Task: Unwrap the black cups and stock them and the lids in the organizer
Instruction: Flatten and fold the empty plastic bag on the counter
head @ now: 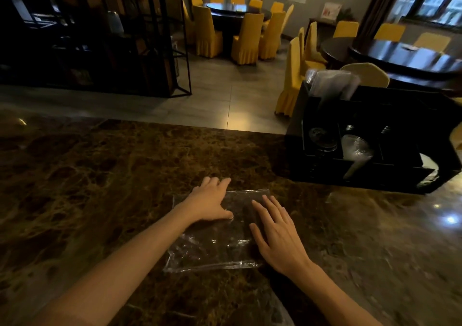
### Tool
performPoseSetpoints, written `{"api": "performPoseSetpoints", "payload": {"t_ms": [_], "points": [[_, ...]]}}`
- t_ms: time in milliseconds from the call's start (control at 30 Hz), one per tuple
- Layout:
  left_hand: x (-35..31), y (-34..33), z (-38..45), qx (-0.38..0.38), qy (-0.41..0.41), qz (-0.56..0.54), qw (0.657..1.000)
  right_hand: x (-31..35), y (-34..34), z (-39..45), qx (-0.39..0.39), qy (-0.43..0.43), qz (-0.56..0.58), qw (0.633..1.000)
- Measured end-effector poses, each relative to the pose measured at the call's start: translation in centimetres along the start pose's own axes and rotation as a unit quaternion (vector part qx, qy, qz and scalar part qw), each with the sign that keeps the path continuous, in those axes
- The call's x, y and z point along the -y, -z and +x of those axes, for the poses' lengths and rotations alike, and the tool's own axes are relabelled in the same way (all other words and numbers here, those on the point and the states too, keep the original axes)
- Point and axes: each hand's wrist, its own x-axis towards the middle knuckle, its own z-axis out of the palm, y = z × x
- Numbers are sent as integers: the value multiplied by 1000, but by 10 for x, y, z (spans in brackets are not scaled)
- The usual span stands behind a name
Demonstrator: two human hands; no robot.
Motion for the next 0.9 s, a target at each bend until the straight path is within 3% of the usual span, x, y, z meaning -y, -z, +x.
{"api": "performPoseSetpoints", "payload": {"t_ms": [267, 400, 567, 667, 767, 900], "points": [[12, 20, 6, 55, -22, -140, 988, 5, 24, -31, -66, -48, 135, 987], [26, 34, -15, 66, -40, -257, 963, 4, 26, -42, -112, -106, 261, 953], [38, 53, -47, 13, -24, -486, 873, 6, 25, -35, -122, -230, 510, 820], [45, 58, -60, -30, -24, -600, 799, 14, 23, -21, -47, -227, 643, 730], [48, 54, -68, -45, -19, -686, 726, 25, 25, -3, 58, -181, 677, 711], [55, 42, -77, -27, -17, -691, 722, 34, 29, 11, 64, -129, 672, 726]]}}
